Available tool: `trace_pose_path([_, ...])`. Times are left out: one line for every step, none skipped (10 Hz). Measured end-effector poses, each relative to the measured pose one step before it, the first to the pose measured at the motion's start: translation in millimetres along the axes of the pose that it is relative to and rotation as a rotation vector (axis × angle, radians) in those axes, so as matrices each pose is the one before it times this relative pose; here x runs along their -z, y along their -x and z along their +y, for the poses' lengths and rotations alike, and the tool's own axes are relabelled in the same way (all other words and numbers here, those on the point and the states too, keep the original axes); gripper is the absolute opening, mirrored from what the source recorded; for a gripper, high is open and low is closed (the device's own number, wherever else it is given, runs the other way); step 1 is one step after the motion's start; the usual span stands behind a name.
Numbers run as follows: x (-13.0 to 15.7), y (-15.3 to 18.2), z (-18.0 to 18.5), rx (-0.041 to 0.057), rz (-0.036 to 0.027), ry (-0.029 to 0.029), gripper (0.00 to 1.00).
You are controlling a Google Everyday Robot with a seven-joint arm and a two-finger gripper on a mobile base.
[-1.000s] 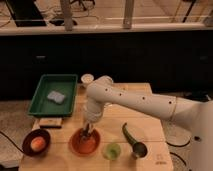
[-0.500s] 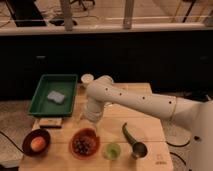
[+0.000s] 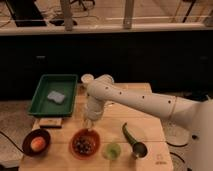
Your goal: Place grapes in red bowl
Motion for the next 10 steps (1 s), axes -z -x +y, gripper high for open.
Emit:
trace_pose_path([-0.01,0.00,0.31,-0.00011,-0.00012,0.00089,0.60])
trace_pose_path([-0.05,0.11,-0.14,0.00025,-0.00016,-0.00003,0.60])
trace_pose_path([0.01,-0.04,0.00,-0.00013,-0.00001,-0.00009,0.60])
trace_pose_path([-0.02,0.03,-0.04,0.00008,-0.00002,-0.00003,0.60])
trace_pose_path([-0.35,-0.04,0.07,-0.00039,-0.00091,-0.00006,0.60])
trace_pose_path([-0.17,-0.04,0.02,-0.00016,-0.00031,0.00000,0.60])
trace_pose_path([-0.08,-0.04,0.16,-0.00020,-0.00010,0.00014,0.60])
trace_pose_path([0.02,-0.06,0.08,-0.00014,0.00002,-0.00014,0.60])
trace_pose_path([-0.11,0.17,-0.18,0.00044,-0.00014,0.00018,0.60])
trace_pose_path([-0.02,-0.01,0.00,-0.00004,-0.00001,-0.00004,0.60])
